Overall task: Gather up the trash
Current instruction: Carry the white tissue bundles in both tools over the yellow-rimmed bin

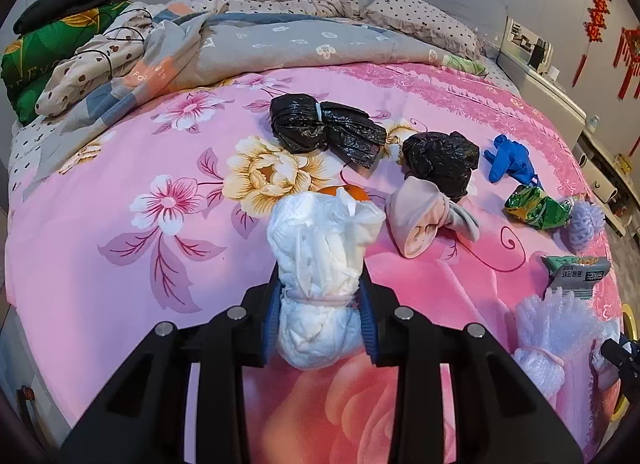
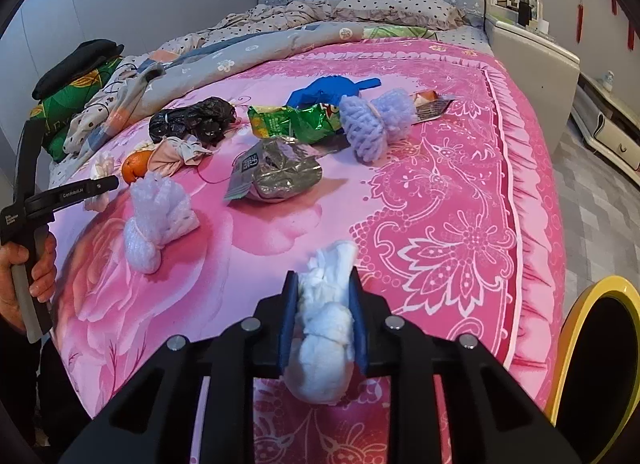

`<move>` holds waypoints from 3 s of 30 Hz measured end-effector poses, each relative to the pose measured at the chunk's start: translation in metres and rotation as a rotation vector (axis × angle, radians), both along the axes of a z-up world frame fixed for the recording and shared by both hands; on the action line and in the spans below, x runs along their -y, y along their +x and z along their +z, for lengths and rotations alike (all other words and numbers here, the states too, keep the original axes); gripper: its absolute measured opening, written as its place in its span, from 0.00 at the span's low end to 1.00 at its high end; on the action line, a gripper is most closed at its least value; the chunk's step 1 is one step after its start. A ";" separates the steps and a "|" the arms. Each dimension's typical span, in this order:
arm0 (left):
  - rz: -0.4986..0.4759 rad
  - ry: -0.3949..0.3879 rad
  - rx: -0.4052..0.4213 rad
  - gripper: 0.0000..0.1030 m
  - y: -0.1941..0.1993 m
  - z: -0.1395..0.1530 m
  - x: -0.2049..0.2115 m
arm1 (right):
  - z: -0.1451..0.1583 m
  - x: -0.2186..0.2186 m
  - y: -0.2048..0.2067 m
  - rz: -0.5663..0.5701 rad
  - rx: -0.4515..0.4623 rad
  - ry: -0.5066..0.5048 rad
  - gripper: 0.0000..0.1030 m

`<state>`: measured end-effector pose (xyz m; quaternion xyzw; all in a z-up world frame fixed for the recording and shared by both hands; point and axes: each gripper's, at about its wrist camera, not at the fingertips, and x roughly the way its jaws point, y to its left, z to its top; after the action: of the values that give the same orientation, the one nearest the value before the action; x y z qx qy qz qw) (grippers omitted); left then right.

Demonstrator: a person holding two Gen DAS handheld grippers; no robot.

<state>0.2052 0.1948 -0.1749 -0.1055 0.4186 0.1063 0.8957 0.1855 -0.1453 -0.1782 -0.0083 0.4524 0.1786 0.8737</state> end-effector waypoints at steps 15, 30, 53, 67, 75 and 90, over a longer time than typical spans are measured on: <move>-0.046 -0.028 0.086 0.31 -0.053 0.041 0.024 | 0.045 0.037 -0.037 -0.024 0.018 0.145 0.20; -0.196 -0.043 0.148 0.31 -0.063 0.086 0.106 | 0.074 0.081 -0.061 -0.072 0.083 0.191 0.21; -0.518 -0.075 0.194 0.31 -0.050 0.135 0.269 | 0.103 0.178 -0.073 -0.249 0.170 0.263 0.21; -0.724 -0.119 0.173 0.32 -0.031 0.138 0.382 | 0.124 0.254 -0.083 -0.424 0.240 0.259 0.21; -0.827 -0.141 0.130 0.32 -0.016 0.122 0.442 | 0.116 0.293 -0.086 -0.519 0.233 0.257 0.21; -0.969 -0.174 0.046 0.33 0.002 0.079 0.536 | 0.087 0.350 -0.085 -0.655 0.186 0.277 0.21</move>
<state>0.2075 -0.3415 -0.0962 0.0246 0.4069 -0.3604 0.8390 0.1007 -0.4958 -0.0909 0.2392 0.3210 -0.0527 0.9148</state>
